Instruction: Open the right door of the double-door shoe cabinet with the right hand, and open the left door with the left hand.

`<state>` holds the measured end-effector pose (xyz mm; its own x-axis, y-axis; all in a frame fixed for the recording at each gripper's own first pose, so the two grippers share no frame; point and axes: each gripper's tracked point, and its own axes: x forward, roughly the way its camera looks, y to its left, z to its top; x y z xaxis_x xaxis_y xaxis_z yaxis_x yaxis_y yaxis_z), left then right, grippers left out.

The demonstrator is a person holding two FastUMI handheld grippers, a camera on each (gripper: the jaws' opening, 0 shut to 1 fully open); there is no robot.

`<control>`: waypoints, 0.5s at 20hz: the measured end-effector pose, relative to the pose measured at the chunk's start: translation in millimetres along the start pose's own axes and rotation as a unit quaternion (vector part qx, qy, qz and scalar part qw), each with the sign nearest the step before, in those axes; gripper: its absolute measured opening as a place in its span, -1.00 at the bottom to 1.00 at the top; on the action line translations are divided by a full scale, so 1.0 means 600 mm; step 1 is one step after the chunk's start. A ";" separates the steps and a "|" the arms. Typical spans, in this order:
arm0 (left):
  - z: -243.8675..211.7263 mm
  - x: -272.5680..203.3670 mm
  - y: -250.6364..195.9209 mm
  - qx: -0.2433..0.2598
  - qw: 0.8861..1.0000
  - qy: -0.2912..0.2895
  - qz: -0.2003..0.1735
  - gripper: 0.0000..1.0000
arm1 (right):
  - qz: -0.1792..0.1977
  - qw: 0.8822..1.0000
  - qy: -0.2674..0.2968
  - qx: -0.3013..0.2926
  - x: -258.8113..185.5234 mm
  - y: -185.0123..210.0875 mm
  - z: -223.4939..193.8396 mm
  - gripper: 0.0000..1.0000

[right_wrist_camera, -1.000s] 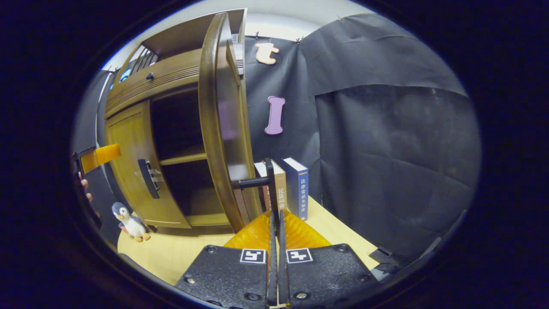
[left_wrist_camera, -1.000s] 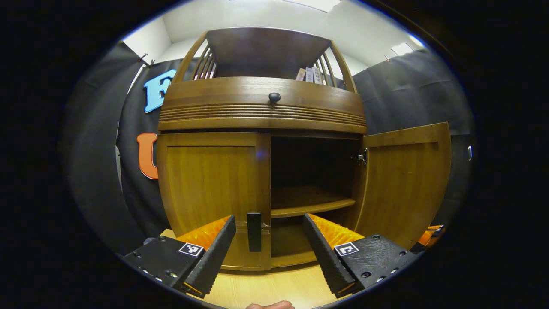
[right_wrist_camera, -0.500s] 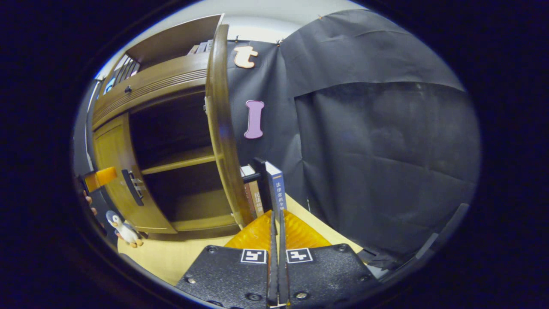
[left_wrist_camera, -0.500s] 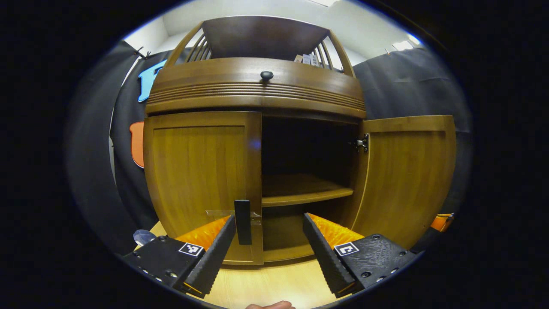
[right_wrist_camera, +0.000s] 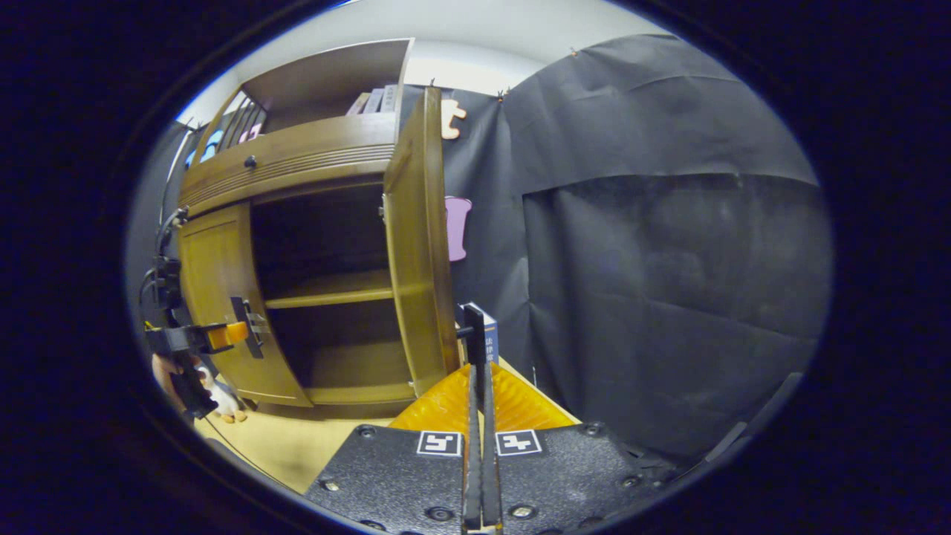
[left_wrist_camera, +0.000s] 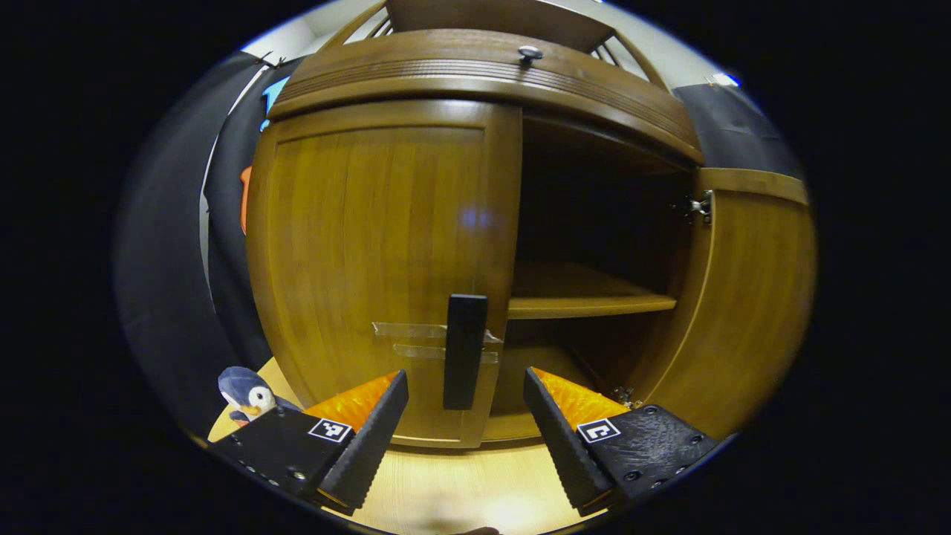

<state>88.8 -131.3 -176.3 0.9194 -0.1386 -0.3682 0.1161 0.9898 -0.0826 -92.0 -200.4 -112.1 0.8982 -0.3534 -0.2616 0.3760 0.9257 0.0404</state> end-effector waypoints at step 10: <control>-0.001 0.086 0.013 0.043 0.999 0.006 0.012 0.27 | 0.055 0.998 -0.008 -0.001 -0.036 0.074 0.010 -0.37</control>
<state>136.8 -130.7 -196.4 0.9179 -0.1146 -0.3798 0.1263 0.9920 0.0061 -93.2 -152.7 -99.2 0.9376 -0.2516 -0.2399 0.2742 0.9594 0.0658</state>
